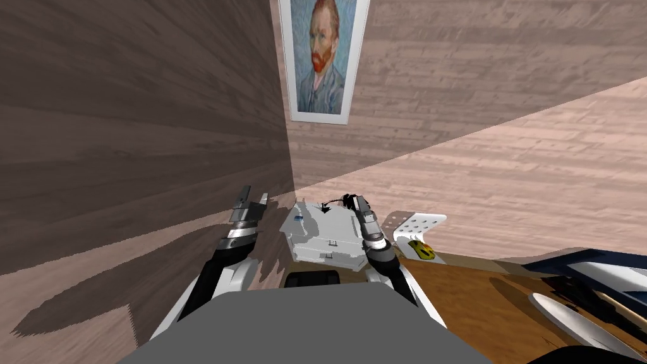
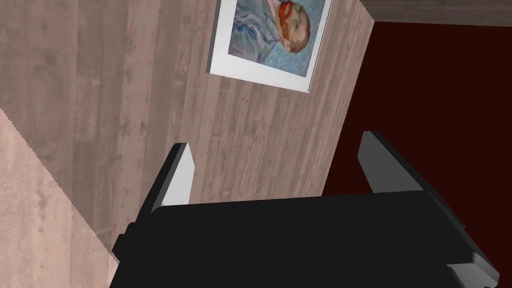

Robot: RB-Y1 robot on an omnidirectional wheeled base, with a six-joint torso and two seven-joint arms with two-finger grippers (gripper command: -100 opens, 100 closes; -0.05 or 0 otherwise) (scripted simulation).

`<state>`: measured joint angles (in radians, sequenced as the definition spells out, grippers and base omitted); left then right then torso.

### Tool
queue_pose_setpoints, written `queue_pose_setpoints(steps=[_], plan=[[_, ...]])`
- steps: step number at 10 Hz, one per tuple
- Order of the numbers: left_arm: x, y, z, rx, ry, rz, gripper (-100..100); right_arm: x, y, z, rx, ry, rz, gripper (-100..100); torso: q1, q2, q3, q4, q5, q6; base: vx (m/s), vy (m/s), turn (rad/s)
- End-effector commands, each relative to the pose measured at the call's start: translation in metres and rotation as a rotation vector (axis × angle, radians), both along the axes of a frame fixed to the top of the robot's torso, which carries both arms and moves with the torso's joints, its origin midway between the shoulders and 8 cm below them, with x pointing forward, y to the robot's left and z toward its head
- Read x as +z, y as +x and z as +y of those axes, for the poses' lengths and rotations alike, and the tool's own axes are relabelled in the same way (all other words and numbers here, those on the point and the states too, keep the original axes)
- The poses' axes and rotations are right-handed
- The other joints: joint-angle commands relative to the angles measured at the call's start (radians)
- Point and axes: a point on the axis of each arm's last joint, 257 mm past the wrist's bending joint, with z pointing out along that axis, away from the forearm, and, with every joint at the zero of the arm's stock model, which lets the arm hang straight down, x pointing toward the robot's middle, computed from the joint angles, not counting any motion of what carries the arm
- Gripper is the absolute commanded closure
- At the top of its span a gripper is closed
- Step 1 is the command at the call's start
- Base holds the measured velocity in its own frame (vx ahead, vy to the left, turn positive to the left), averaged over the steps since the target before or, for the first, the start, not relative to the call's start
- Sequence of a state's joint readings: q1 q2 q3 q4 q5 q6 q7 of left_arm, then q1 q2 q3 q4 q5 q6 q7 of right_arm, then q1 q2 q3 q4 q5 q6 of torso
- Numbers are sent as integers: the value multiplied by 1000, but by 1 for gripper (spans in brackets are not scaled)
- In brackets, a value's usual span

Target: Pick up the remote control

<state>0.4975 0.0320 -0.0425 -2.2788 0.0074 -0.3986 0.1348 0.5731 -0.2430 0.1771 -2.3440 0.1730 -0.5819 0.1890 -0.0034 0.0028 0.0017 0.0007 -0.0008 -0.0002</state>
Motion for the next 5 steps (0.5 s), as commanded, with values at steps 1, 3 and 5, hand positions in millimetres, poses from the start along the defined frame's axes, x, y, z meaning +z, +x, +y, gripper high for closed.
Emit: queue_pose_setpoints(steps=[1, 3, 5], plan=[[0, 0, 0, 0, 0, 0, 0, -4, -1, 7, 15, -30, 6, -100, 0, 0, 0, 0, 0, 0, -30, -38, 81], [0, 0, 0, 0, 0, 0, 0, -22, -10, 34, 54, -119, 32, -100, 0, 0, 0, 0, 0, 0, -74, -53, 245], [0, 0, 0, 0, 0, 0, 0, -36, -17, 50, 87, -180, 52, -100, -1, 2, 1, 0, 0, 1, -62, -63, 182]])
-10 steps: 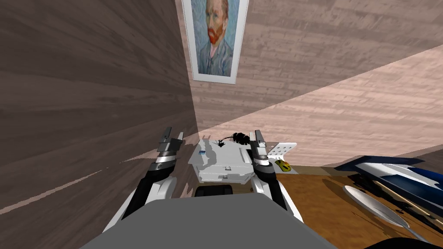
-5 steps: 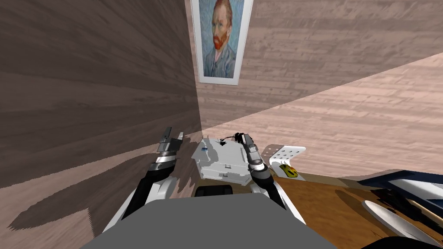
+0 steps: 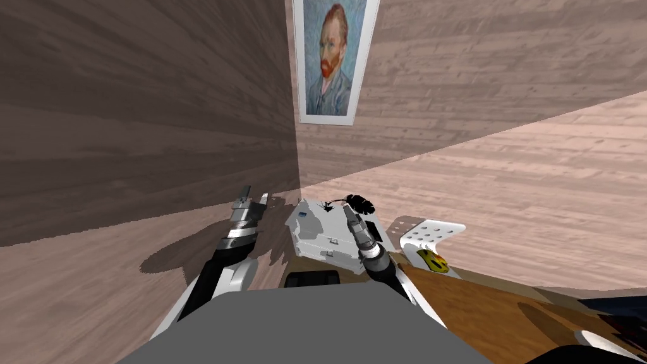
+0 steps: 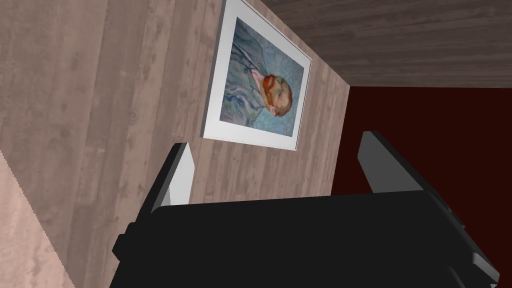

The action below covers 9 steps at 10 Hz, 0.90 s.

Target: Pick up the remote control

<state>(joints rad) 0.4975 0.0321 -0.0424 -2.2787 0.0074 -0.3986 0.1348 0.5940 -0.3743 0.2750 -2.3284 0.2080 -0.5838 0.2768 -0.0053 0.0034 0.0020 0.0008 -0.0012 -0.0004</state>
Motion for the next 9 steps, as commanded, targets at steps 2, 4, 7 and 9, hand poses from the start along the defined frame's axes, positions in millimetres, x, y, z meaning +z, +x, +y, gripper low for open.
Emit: queue_pose_setpoints(steps=[2, 4, 7, 9], plan=[[0, 0, 0, 0, 0, 0, 0, -18, -11, 21, 35, -87, 27, -100, 1, -1, -1, 0, 0, 1, -40, -47, 173], [0, 0, 0, 0, 0, 0, 0, -35, -19, 34, 61, -152, 48, -100, 1, -1, -1, 0, 0, 1, -49, -53, 169], [0, 0, 0, 0, 0, 0, 0, -57, -29, 46, 97, -235, 73, -100, 1, -1, -1, 0, 0, 0, -46, -49, 189], [0, 0, 0, 0, 0, 0, 0, -78, -40, 55, 125, -308, 95, -100, 0, -2, -1, 0, 0, 0, -38, -51, 207]])
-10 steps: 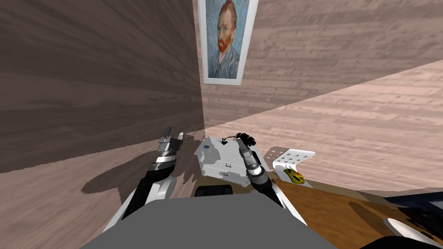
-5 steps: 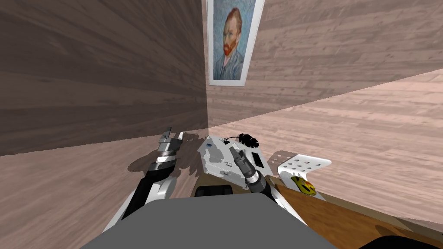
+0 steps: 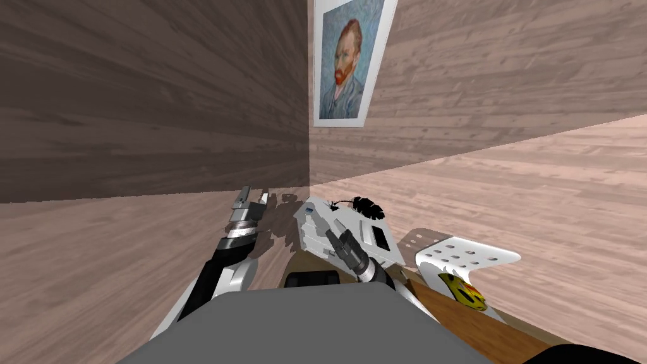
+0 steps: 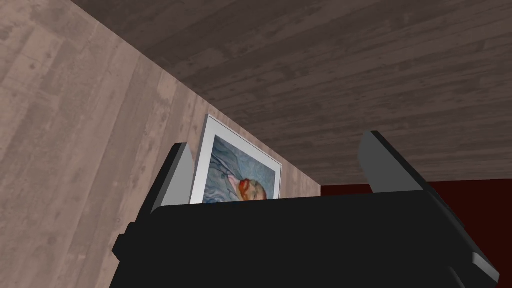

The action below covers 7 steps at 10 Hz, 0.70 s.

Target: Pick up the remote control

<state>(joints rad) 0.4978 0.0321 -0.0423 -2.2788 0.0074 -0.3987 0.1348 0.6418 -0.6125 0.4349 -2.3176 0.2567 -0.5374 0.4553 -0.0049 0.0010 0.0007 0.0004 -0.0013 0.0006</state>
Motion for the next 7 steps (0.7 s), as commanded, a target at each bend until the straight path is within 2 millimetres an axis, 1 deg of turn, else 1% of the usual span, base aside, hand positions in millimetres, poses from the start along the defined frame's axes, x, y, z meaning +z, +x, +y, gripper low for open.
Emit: queue_pose_setpoints(steps=[1, 2, 3, 4, 5, 6, 7], plan=[[0, 0, 0, 0, 0, 0, 0, -25, -10, 9, 25, -77, 24, -100, 0, 0, 0, 0, 0, 0, -45, -46, 319], [0, 0, 0, 0, 0, 0, 0, -28, -12, 9, 36, -94, 26, -100, 0, 0, 0, 0, 0, -1, -43, -51, 138], [0, 0, 0, 0, 0, 0, 0, -48, -22, 16, 55, -153, 46, -100, 0, 0, 0, 0, 0, 0, -43, -49, 278], [0, 0, 0, 0, 0, 0, 0, -52, -26, 15, 68, -176, 48, -100, 0, 0, 0, 0, 0, -1, -36, -45, 164], [0, 0, 0, 0, 0, 0, 0, -73, -37, 20, 88, -235, 69, -100, 0, 0, 0, 0, 0, 0, -32, -48, 301], [0, 0, 0, 0, 0, 0, 0, -78, -41, 18, 101, -260, 69, -100, 0, -1, 0, 0, 0, -1, -28, -46, 192], [0, 0, 0, 0, 0, 0, 0, -99, -53, 21, 123, -318, 90, -100, 0, -1, -1, 0, 0, 0, -40, -49, 327]])
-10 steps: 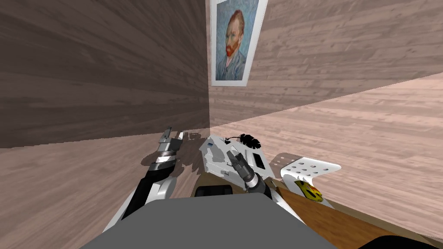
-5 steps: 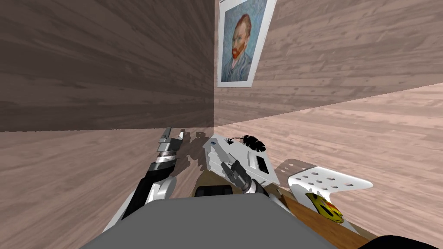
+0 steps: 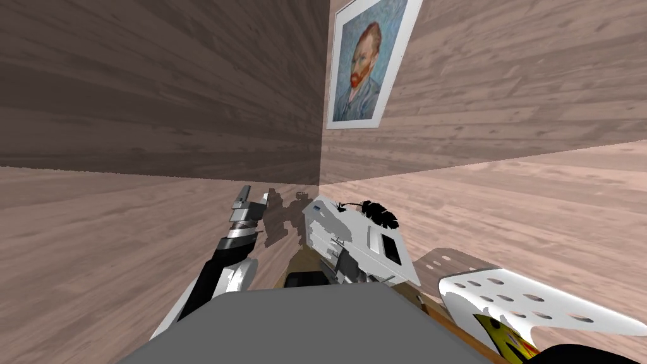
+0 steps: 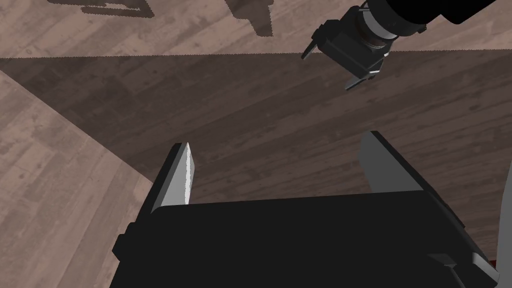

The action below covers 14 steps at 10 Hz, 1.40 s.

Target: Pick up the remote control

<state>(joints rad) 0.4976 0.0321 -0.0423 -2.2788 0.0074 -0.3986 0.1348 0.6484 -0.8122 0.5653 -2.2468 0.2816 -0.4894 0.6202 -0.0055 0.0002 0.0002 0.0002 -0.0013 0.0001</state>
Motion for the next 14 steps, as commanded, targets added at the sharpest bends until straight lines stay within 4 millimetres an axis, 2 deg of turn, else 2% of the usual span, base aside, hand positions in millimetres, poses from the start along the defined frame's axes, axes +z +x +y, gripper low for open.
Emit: queue_pose_setpoints(steps=[1, 2, 4, 5, 6, 7, 8, 9, 10, 11, 12, 13, 14], plan=[[0, 0, 0, 0, 0, 0, 0, -15, -11, 0, 26, -64, 7, -100, 0, 0, 0, 0, 0, 0, -33, -43, 161], [0, 0, 0, 0, 0, 0, 0, -37, -25, 1, 50, -123, 31, -100, 1, 0, 0, 0, 0, 1, -34, -33, 352], [0, 0, 0, 0, 0, 0, 0, -41, -29, -3, 65, -153, 24, -100, 1, -1, 0, 0, 0, 1, -15, -32, 64], [0, 0, 0, 0, 0, 0, 0, -64, -45, -5, 96, -227, 39, -100, 2, -2, -1, 0, 0, 1, -15, -24, 375], [0, 0, 0, 0, 0, 0, 0, -67, -48, -8, 106, -244, 39, -100, 1, -2, -1, 0, 0, 0, -20, -36, 182], [0, 0, 0, 0, 0, 0, 0, -88, -63, -12, 133, -308, 57, -100, 1, -2, -1, 0, 0, 1, -20, -34, 266], [0, 0, 0, 0, 0, 0, 0, -92, -67, -16, 147, -334, 50, -100, 1, -2, -1, 0, 0, 0, -19, -30, 195], [0, 0, 0, 0, 0, 0, 0, -113, -83, -24, 179, -404, 68, -100, 1, -2, -1, 0, 0, 1, -24, -35, 326], [0, 0, 0, 0, 0, 0, 0, -117, -87, -29, 195, -432, 60, -100, 1, -2, -1, 0, 0, 0, -17, -34, 215], [0, 0, 0, 0, 0, 0, 0, -137, -103, -38, 223, -494, 81, -100, 1, -2, -1, 0, 0, 1, -12, -23, 384], [0, 0, 0, 0, 0, 0, 0, -140, -107, -44, 242, -526, 67, -100, 1, -3, -1, 0, 0, 0, -10, -26, 193], [0, 0, 0, 0, 0, 0, 0, -160, -123, -57, 274, -593, 88, -100, 1, -3, -2, 0, 0, 1, -6, -25, 337], [0, 0, 0, 0, 0, 0, 0, -162, -126, -63, 291, -622, 71, -100, 1, -3, -2, -1, 0, 1, -2, -29, 172]])
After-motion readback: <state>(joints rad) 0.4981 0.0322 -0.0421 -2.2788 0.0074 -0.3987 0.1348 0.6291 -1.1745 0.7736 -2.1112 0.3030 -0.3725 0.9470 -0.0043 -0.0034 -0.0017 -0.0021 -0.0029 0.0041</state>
